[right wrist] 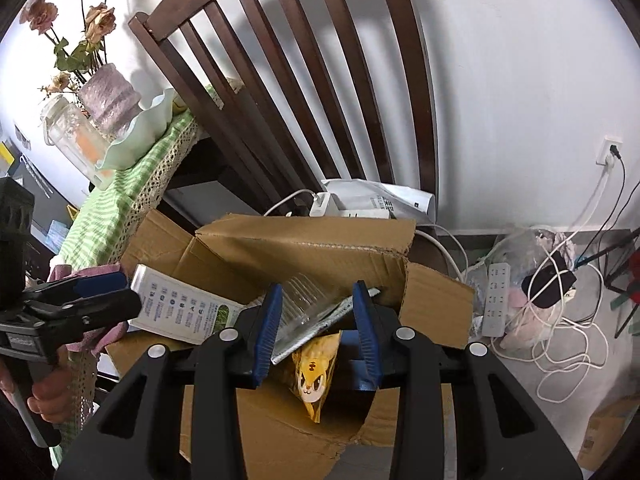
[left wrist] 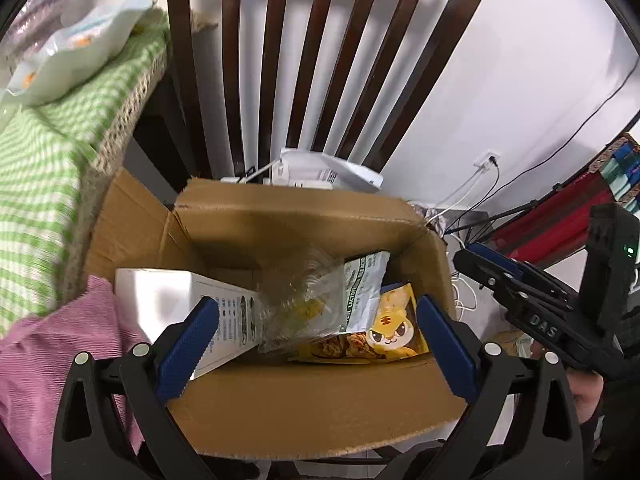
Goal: Collect trash
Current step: 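Move both open tools back over the table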
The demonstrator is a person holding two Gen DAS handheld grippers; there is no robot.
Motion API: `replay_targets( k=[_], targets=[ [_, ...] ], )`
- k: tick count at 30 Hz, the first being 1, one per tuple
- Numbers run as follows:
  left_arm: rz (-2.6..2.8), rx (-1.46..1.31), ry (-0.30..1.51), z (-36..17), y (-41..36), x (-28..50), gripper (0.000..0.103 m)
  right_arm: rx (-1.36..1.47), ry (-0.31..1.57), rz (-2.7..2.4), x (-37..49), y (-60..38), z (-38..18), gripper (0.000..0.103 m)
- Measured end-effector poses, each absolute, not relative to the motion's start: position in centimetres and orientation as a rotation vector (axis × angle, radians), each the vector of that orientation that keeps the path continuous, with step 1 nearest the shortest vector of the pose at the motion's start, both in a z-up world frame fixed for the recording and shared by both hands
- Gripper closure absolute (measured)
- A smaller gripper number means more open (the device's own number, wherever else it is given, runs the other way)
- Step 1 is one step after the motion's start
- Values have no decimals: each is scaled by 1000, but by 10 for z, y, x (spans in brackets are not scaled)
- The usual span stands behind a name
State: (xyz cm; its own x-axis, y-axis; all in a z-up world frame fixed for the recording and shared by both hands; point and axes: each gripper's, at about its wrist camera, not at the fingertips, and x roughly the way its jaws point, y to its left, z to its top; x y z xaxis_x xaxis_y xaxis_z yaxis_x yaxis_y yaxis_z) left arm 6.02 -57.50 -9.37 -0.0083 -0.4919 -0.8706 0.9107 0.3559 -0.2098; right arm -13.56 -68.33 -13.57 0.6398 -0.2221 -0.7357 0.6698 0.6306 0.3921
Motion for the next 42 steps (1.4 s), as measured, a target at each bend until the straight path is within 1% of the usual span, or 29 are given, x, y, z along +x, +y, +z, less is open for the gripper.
replay_targets(
  k=[7,13,22,26,34,39,42],
  targets=[
    [-1207,421,963,-49,-539,68,8,666,679,-553,-126,-673,-115,67],
    [-1147,309,871,-7,-485,100,8,576,654,-512,-97,-650,-85,62],
    [-969,188,745,41,-379,146,8,425,594,-400,-35,-597,-31,56],
    [-860,156,677,60,-318,162,8,358,574,-324,-4,-563,-12,52],
    [-628,92,656,66,-201,197,8,237,573,-186,50,-492,7,44],
    [-485,99,667,51,-142,207,8,208,601,-111,81,-453,1,43],
    [-419,139,688,32,-111,209,8,188,622,-84,90,-432,-6,41]
  ],
)
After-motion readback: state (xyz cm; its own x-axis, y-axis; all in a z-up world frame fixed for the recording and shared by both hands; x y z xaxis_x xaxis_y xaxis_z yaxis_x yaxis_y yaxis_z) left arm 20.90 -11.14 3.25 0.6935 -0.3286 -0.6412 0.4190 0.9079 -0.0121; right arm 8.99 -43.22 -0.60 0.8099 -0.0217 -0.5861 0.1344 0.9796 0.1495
